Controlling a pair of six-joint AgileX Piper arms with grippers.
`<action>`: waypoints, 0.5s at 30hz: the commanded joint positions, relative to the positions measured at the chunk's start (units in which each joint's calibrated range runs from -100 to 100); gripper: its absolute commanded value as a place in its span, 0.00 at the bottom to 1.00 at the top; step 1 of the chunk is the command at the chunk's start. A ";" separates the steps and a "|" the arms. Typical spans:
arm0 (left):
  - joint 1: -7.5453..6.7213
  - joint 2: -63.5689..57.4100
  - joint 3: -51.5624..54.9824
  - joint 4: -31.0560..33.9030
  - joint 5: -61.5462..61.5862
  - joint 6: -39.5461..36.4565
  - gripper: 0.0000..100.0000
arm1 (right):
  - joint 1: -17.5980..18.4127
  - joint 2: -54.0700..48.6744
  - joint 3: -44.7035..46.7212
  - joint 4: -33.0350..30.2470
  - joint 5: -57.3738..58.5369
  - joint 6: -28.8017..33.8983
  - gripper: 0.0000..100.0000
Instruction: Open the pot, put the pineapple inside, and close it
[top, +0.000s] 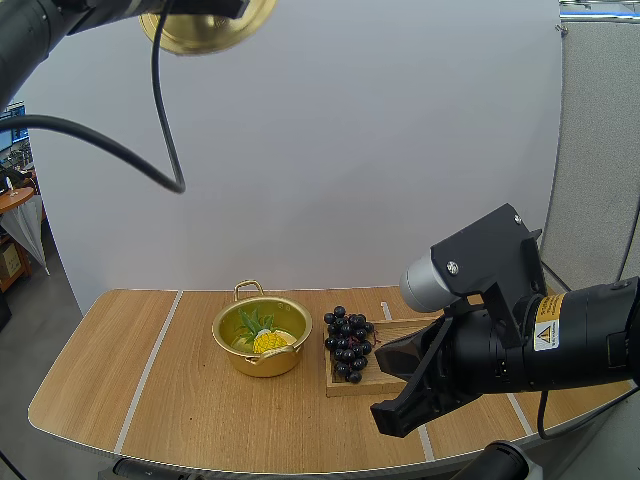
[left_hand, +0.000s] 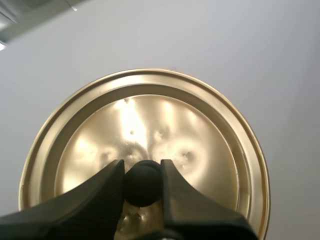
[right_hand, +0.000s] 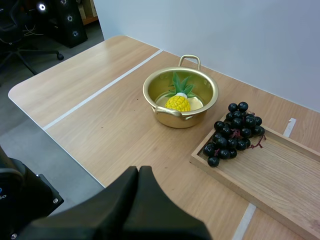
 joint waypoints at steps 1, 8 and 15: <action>-0.12 -0.56 -0.45 -1.08 17.45 -0.24 0.01 | -0.14 -0.51 0.25 -0.03 0.00 0.16 0.00; -0.12 -0.45 -0.45 -1.53 40.82 -0.24 0.01 | -0.14 -0.51 0.25 -0.03 0.00 0.16 0.00; -0.12 -0.21 -0.29 -1.31 45.63 -0.24 0.01 | -0.14 -0.51 0.25 -0.03 0.00 0.16 0.00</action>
